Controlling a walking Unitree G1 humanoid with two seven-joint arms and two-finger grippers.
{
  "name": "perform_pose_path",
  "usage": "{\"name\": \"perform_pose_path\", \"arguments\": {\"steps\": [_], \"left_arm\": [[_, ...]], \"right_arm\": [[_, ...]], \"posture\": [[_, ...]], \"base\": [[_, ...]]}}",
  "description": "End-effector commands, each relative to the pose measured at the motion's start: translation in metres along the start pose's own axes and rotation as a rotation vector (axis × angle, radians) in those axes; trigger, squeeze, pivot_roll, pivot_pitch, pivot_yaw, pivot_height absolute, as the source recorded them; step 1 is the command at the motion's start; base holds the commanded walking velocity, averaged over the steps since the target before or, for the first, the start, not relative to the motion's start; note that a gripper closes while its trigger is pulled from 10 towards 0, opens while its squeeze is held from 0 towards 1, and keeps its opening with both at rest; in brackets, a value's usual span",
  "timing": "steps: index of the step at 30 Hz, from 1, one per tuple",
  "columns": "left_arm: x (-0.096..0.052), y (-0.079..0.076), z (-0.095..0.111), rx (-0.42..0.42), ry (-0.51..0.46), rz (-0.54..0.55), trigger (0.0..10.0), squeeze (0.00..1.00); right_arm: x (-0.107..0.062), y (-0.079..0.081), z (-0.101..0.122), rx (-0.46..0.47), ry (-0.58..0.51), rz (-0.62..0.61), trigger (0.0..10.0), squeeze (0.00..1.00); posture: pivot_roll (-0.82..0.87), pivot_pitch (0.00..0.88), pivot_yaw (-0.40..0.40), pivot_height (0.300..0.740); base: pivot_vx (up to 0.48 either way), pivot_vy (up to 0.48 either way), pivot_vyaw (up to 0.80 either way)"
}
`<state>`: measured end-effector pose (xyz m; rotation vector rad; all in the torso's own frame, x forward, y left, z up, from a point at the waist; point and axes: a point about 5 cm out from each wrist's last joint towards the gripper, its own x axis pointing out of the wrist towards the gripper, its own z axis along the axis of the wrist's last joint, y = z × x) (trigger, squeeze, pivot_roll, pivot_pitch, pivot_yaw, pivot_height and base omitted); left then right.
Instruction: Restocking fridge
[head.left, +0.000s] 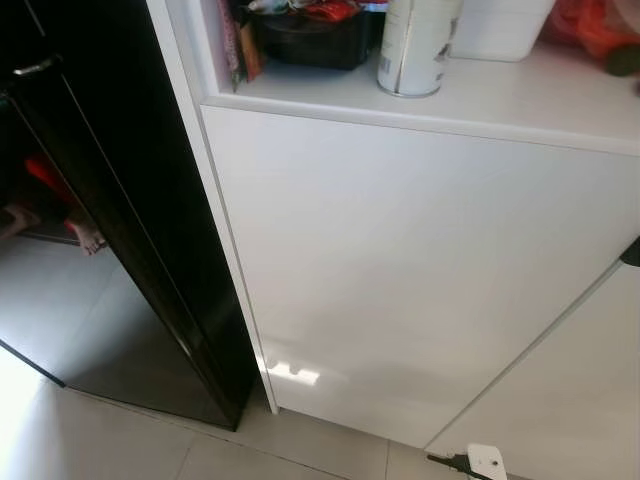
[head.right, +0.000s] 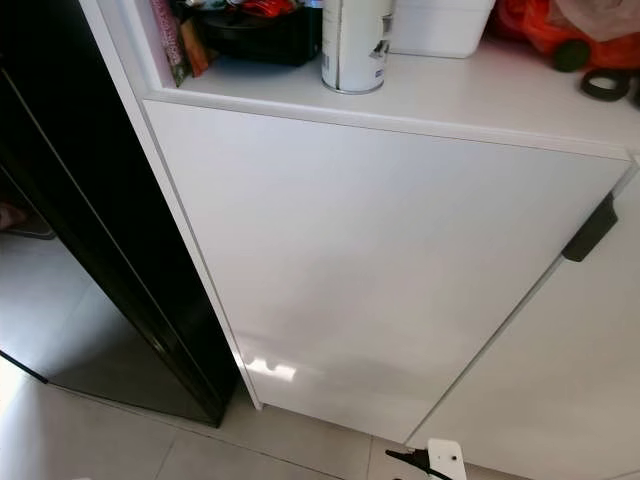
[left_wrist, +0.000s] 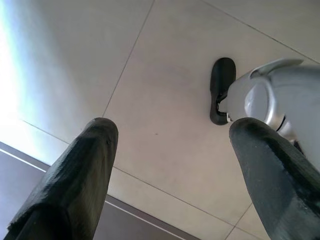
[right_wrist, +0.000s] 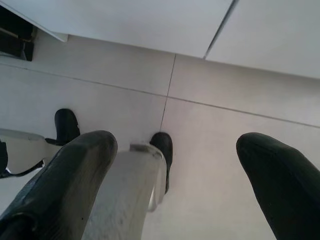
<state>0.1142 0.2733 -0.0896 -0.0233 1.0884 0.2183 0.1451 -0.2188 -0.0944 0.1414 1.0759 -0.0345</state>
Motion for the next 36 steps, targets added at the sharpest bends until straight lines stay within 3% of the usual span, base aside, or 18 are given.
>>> {"name": "perform_pose_path", "arguments": {"steps": [1, 20, 25, 27, 30, 36], "left_arm": [[-0.001, 0.005, -0.004, 0.002, 0.016, 0.018, 10.0, 0.00], [0.000, 0.001, -0.003, -0.005, 0.015, 0.018, 10.0, 0.00], [0.000, -0.003, -0.001, 0.032, 0.006, -0.001, 10.0, 0.00], [0.001, -0.005, 0.002, 0.095, -0.009, -0.015, 10.0, 0.00], [0.001, -0.007, 0.005, 0.118, -0.032, -0.014, 10.0, 0.00], [0.001, -0.009, 0.013, 0.073, -0.129, 0.002, 10.0, 0.00]], "right_arm": [[0.002, 0.006, 0.002, 0.010, -0.008, 0.016, 10.0, 0.00], [0.001, 0.003, 0.004, 0.014, -0.021, -0.002, 10.0, 0.00], [0.001, 0.002, 0.006, 0.021, -0.037, -0.017, 10.0, 0.00], [0.001, 0.001, 0.008, 0.010, -0.046, -0.016, 10.0, 0.00], [0.001, 0.001, 0.009, 0.000, -0.055, -0.014, 10.0, 0.00], [0.000, -0.001, 0.013, 0.049, -0.112, -0.039, 10.0, 0.00]], "posture": [[-0.04, 0.076, 0.003, 0.740], [-0.06, 0.044, -0.011, 0.740], [-0.06, 0.023, -0.013, 0.740], [-0.06, 0.009, -0.016, 0.740], [-0.06, 0.000, -0.019, 0.740], [-0.04, 0.000, -0.030, 0.740]], "base": [[0.000, 0.446, 0.00], [0.000, 0.457, 0.00], [0.000, 0.461, 0.00], [0.000, 0.461, 0.00], [0.000, 0.461, 0.00], [0.000, 0.464, 0.00]]}}
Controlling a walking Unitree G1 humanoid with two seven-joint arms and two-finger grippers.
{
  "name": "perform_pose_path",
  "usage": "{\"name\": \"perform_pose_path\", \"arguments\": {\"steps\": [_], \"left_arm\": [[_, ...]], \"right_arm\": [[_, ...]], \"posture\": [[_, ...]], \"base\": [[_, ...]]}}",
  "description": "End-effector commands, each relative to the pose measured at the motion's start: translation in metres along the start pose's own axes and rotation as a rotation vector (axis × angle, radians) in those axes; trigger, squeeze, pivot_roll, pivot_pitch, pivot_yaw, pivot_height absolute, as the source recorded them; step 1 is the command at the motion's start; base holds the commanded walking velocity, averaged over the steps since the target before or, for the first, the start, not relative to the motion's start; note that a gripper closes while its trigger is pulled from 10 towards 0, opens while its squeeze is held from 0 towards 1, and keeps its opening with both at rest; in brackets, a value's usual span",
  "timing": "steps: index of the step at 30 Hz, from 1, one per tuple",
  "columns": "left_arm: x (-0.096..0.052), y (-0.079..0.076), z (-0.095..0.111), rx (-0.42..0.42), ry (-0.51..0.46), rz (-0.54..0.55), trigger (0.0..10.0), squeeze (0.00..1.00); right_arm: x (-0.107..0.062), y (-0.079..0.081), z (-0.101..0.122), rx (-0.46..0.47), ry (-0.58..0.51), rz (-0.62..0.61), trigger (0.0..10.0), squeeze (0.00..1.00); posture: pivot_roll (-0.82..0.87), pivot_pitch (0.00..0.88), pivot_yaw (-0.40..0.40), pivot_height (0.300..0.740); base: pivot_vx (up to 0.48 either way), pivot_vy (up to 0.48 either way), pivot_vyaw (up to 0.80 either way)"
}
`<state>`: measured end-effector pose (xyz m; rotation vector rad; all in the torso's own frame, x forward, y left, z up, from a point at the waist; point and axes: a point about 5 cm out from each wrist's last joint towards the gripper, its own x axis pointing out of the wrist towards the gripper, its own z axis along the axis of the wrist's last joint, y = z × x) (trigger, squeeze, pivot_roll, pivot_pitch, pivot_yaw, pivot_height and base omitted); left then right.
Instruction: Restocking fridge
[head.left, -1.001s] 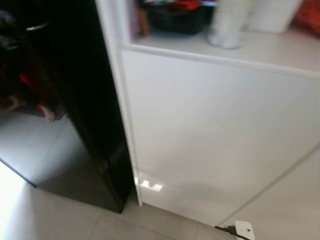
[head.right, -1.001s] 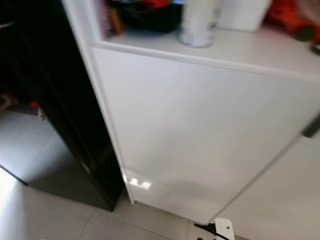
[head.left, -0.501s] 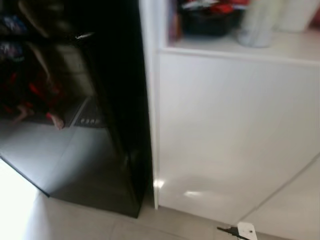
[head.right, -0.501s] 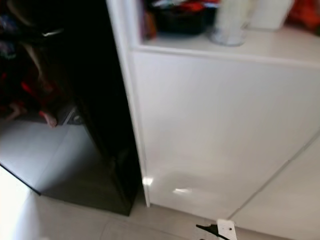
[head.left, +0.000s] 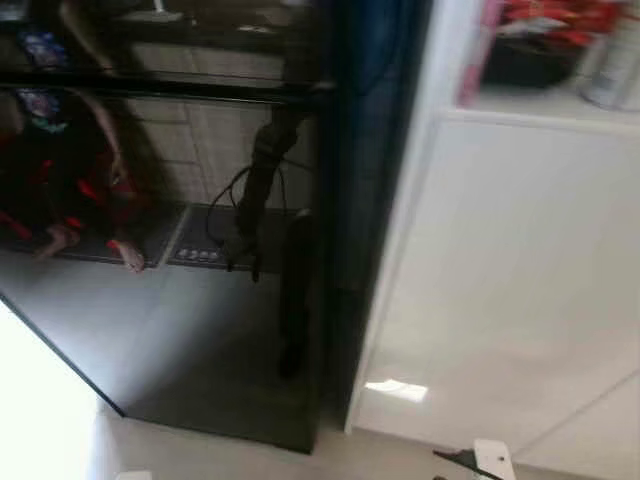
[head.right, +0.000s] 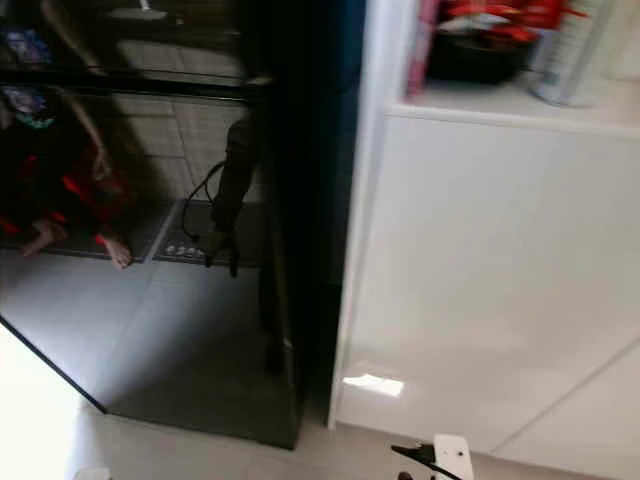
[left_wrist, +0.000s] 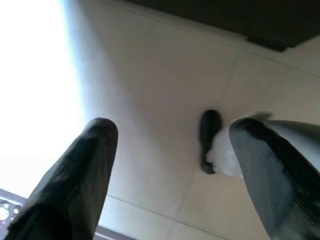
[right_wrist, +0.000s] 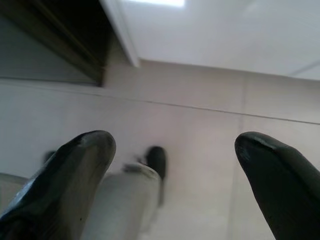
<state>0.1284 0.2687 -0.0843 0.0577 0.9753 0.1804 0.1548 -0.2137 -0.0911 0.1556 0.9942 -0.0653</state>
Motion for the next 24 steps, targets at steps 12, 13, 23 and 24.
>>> {"name": "perform_pose_path", "arguments": {"steps": [12, 13, 23, 24], "left_arm": [[-0.003, -0.058, 0.100, 0.015, -0.594, -0.054, 10.0, 0.00], [-0.006, -0.059, 0.102, 0.023, -0.625, -0.051, 10.0, 0.00], [-0.014, -0.059, 0.092, -0.015, -0.662, -0.029, 10.0, 0.00], [-0.013, -0.059, 0.089, -0.025, -0.649, -0.025, 10.0, 0.00]], "right_arm": [[-0.002, -0.009, 0.006, 0.035, -0.070, -0.034, 10.0, 0.00], [-0.002, -0.009, 0.006, 0.037, -0.075, -0.034, 10.0, 0.00], [-0.002, -0.009, 0.006, 0.052, -0.076, -0.048, 10.0, 0.00], [-0.002, -0.009, 0.006, 0.054, -0.072, -0.052, 10.0, 0.00]], "posture": [[-0.03, 0.000, -0.036, 0.740], [-0.03, 0.000, -0.035, 0.740], [-0.03, 0.000, -0.030, 0.740], [-0.03, 0.000, -0.028, 0.740]], "base": [[0.000, 0.480, 0.00], [0.000, 0.480, 0.00], [0.000, 0.480, 0.00], [0.000, 0.480, 0.00]]}}
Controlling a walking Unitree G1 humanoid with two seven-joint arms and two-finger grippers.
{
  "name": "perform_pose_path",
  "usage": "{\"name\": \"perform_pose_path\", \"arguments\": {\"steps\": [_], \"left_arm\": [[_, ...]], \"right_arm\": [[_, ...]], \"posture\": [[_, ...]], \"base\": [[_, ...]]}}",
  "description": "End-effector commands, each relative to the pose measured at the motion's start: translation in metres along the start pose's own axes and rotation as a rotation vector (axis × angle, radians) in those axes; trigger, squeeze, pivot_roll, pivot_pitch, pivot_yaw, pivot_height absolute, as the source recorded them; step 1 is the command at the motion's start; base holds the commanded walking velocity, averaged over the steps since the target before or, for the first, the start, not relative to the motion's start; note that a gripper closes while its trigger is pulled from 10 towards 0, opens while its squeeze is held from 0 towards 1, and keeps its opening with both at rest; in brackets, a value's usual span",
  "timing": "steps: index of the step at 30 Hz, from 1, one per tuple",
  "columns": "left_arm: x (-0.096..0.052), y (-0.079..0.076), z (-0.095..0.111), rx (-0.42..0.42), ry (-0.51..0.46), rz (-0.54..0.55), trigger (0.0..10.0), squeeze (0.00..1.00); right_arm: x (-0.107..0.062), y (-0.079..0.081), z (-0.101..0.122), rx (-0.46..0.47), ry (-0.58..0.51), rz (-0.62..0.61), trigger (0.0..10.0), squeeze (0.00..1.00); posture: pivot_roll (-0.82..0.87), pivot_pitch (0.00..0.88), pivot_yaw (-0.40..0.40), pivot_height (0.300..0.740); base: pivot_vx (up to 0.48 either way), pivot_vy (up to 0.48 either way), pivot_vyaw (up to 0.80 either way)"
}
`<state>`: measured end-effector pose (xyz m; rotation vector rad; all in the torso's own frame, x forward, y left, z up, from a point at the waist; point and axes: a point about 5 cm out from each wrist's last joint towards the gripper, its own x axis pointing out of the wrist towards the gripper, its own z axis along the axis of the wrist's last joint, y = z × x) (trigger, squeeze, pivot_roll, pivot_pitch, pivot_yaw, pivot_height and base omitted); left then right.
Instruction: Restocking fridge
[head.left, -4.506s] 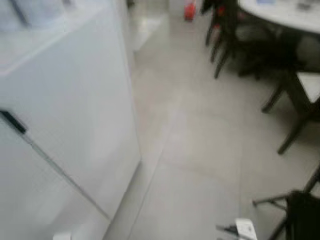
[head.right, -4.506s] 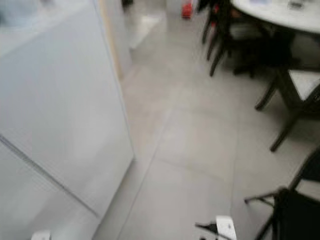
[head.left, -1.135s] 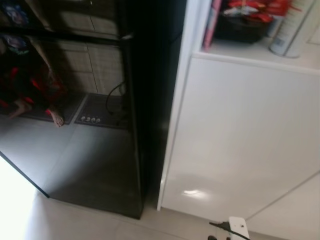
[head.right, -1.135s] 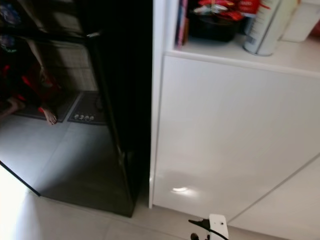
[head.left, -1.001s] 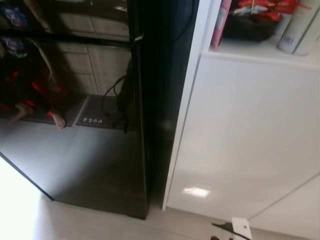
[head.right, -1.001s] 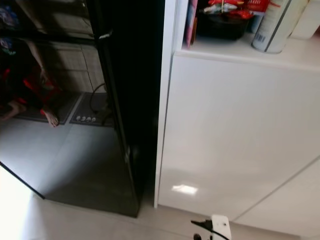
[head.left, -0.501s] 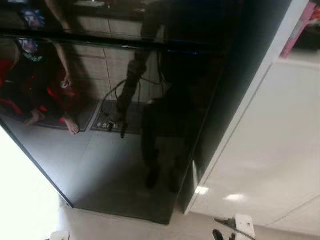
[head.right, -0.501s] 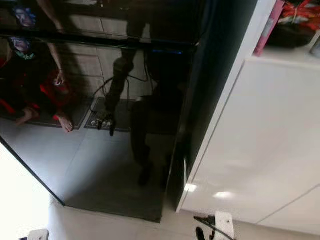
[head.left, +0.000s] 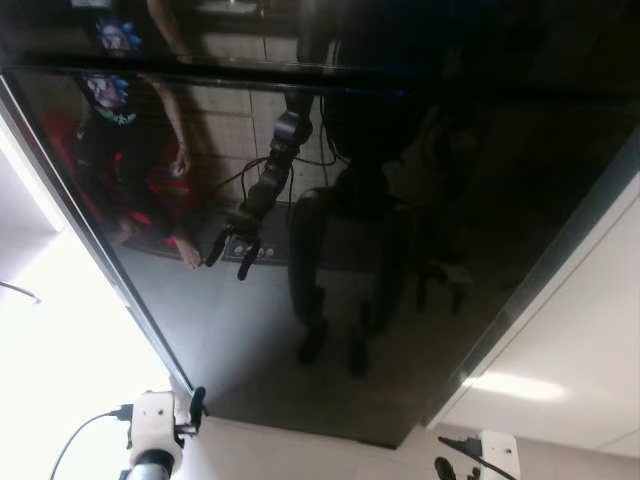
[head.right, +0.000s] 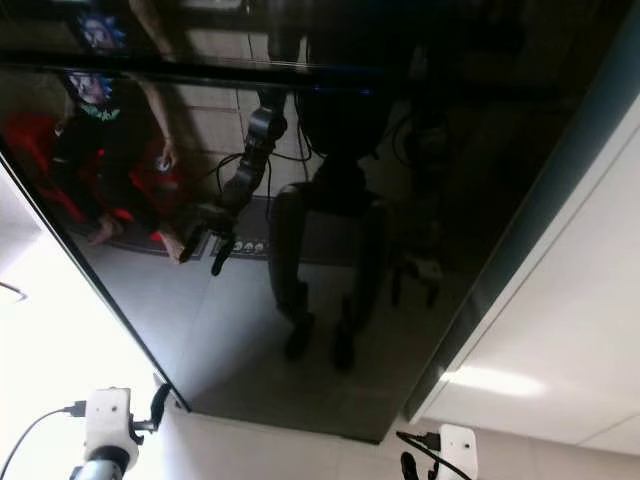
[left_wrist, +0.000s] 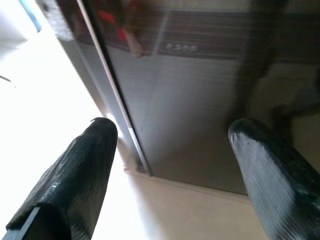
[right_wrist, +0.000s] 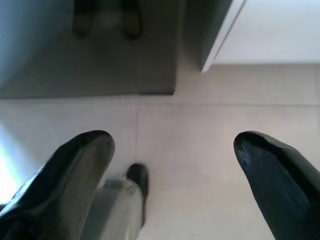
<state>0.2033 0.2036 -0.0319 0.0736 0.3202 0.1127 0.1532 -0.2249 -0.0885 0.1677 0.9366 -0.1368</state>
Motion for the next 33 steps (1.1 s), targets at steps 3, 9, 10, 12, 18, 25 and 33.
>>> {"name": "perform_pose_path", "arguments": {"steps": [3, 9, 10, 12, 18, 25, 33], "left_arm": [[-0.004, 0.009, -0.012, -0.046, 0.084, 0.051, 10.0, 0.00], [-0.013, 0.015, -0.034, -0.074, 0.222, 0.089, 10.0, 0.00], [-0.015, 0.018, -0.038, -0.091, 0.255, 0.114, 10.0, 0.00], [-0.019, 0.024, -0.048, -0.103, 0.332, 0.140, 10.0, 0.00], [-0.026, 0.025, -0.061, -0.088, 0.448, 0.108, 10.0, 0.00], [-0.029, 0.036, -0.067, -0.059, 0.551, 0.088, 10.0, 0.00], [-0.053, 0.063, -0.082, -0.078, 0.630, 0.132, 10.0, 0.00]], "right_arm": [[0.002, 0.002, 0.003, 0.003, 0.002, -0.011, 10.0, 0.00], [0.002, 0.003, 0.000, 0.028, 0.019, -0.026, 10.0, 0.00], [0.001, 0.003, -0.001, 0.031, 0.023, -0.028, 10.0, 0.00], [0.001, 0.004, -0.004, 0.044, 0.026, -0.035, 10.0, 0.00], [0.001, 0.007, -0.007, 0.070, 0.017, -0.041, 10.0, 0.00], [0.001, 0.009, -0.009, 0.098, 0.011, -0.042, 10.0, 0.00], [0.000, 0.009, -0.011, 0.092, 0.025, -0.038, 10.0, 0.00]], "posture": [[-0.04, 0.000, -0.021, 0.740], [-0.03, 0.000, -0.026, 0.740], [-0.03, 0.000, -0.027, 0.740], [-0.02, 0.000, -0.021, 0.740], [-0.04, 0.000, 0.006, 0.740], [-0.03, 0.000, 0.026, 0.740], [-0.02, 0.000, 0.020, 0.740]], "base": [[0.000, 0.480, 0.00], [0.000, 0.480, 0.00], [0.000, 0.480, 0.00], [0.000, 0.480, 0.00], [0.000, 0.421, 0.00], [0.000, 0.000, 0.00], [0.000, 0.240, 0.00]]}}
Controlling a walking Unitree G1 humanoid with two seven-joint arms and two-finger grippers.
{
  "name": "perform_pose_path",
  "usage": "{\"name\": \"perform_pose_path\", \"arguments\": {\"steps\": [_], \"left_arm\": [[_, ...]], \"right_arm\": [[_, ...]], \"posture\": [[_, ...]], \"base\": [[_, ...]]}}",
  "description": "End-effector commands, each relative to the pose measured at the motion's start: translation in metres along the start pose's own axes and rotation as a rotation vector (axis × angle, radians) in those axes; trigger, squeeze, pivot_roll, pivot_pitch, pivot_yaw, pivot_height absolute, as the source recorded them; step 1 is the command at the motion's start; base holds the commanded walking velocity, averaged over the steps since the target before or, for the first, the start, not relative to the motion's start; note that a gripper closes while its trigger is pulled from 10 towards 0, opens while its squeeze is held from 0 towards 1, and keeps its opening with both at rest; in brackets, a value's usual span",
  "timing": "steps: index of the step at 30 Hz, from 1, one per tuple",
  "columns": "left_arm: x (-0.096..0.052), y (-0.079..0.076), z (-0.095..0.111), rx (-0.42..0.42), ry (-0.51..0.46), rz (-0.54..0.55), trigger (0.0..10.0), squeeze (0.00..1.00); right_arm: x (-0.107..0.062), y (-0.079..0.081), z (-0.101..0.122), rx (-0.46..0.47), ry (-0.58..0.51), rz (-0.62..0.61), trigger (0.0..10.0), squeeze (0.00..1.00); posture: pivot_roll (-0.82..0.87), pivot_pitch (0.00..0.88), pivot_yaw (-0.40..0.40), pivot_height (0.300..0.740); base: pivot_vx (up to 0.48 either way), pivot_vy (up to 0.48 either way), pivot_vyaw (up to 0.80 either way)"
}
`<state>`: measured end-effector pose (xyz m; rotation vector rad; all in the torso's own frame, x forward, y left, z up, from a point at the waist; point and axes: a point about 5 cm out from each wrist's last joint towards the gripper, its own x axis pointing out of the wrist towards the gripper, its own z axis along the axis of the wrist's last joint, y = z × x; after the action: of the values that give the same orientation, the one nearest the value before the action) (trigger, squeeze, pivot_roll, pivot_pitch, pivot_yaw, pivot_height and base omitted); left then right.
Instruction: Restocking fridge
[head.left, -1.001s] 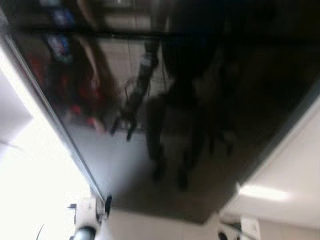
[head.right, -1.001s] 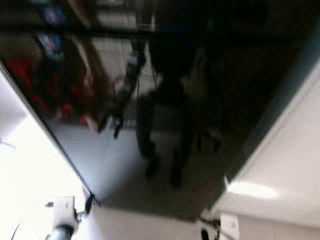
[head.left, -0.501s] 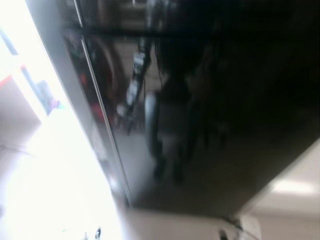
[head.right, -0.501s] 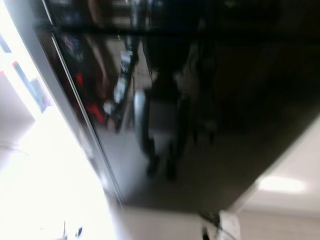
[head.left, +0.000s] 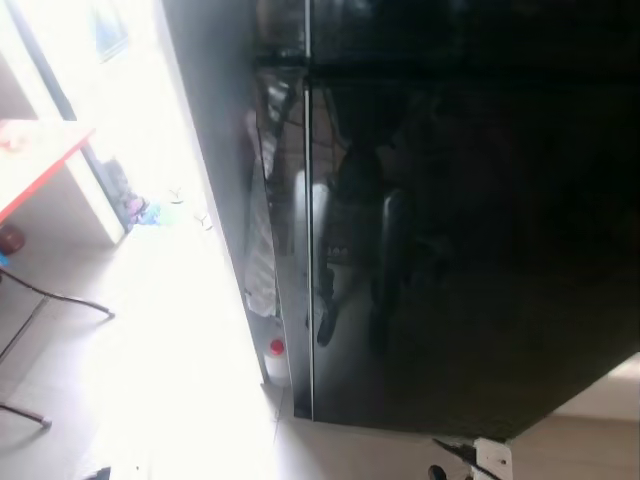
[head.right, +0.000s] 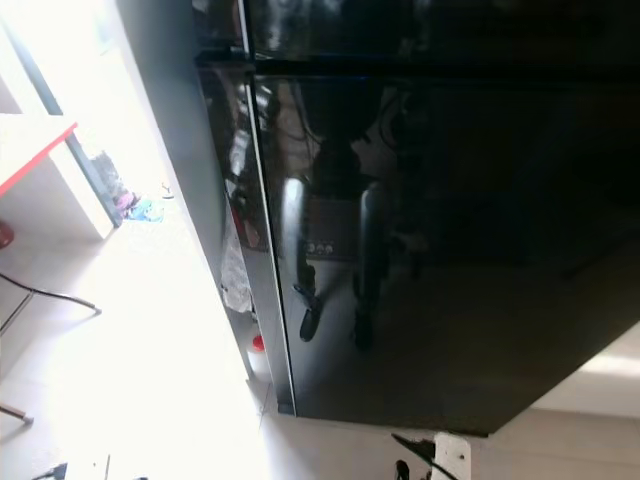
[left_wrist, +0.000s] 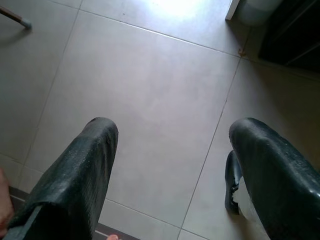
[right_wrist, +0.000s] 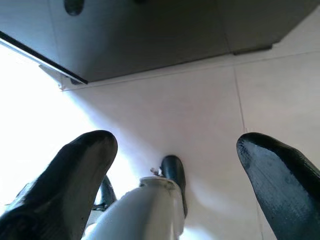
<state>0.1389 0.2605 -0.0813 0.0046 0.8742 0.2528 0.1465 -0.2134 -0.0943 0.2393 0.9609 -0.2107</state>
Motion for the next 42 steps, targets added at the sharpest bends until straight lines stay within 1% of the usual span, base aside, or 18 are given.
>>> {"name": "perform_pose_path", "arguments": {"steps": [1, 5, 10, 15, 18, 24, 30, 32, 33, 42], "left_arm": [[-0.006, 0.008, -0.020, -0.027, 0.078, 0.018, 10.0, 0.00], [-0.010, 0.007, -0.032, -0.026, 0.126, 0.023, 10.0, 0.00], [-0.012, 0.003, -0.039, -0.036, 0.159, 0.021, 10.0, 0.00], [-0.013, 0.005, -0.041, -0.042, 0.164, 0.026, 10.0, 0.00], [-0.012, 0.002, -0.037, -0.037, 0.148, 0.022, 10.0, 0.00], [-0.010, 0.000, -0.034, -0.038, 0.133, 0.027, 10.0, 0.00], [-0.010, 0.001, -0.033, -0.038, 0.130, 0.031, 10.0, 0.00], [-0.010, 0.001, -0.034, -0.032, 0.135, 0.026, 10.0, 0.00], [-0.011, -0.001, -0.035, -0.013, 0.139, 0.015, 10.0, 0.00], [-0.011, -0.002, -0.037, -0.004, 0.140, 0.013, 10.0, 0.00]], "right_arm": [[0.000, -0.001, 0.000, 0.001, -0.004, -0.003, 10.0, 0.00], [0.000, 0.000, 0.001, -0.003, -0.005, 0.007, 10.0, 0.00], [0.000, 0.000, 0.001, -0.007, -0.007, 0.015, 10.0, 0.00], [0.000, 0.000, 0.000, -0.025, 0.002, 0.023, 10.0, 0.00], [0.000, 0.000, 0.000, -0.029, 0.004, 0.025, 10.0, 0.00], [0.000, -0.001, 0.002, -0.068, 0.004, 0.022, 10.0, 0.00], [0.001, 0.002, 0.004, -0.070, -0.009, 0.027, 10.0, 0.00], [0.001, 0.003, 0.004, -0.073, -0.008, 0.032, 10.0, 0.00], [0.001, 0.003, 0.004, -0.075, -0.007, 0.034, 10.0, 0.00], [0.000, 0.002, 0.002, -0.076, 0.000, 0.028, 10.0, 0.00]], "posture": [[-0.02, 0.000, 0.020, 0.740], [-0.02, 0.000, 0.018, 0.740], [-0.01, 0.000, 0.014, 0.740], [-0.01, 0.002, 0.012, 0.740], [-0.01, 0.000, 0.009, 0.740], [0.00, 0.000, 0.002, 0.740], [-0.01, 0.000, 0.010, 0.740], [-0.01, 0.000, 0.020, 0.740], [-0.01, 0.000, 0.025, 0.740], [-0.01, 0.000, 0.024, 0.740]], "base": [[0.000, 0.480, 0.00], [0.000, 0.480, 0.00], [0.000, 0.480, 0.00], [0.000, 0.480, 0.00], [0.000, 0.349, 0.00], [0.000, 0.000, 0.00], [0.000, 0.000, 0.80], [0.000, 0.000, 0.80], [0.000, 0.000, 0.80], [0.000, 0.000, 0.80]]}}
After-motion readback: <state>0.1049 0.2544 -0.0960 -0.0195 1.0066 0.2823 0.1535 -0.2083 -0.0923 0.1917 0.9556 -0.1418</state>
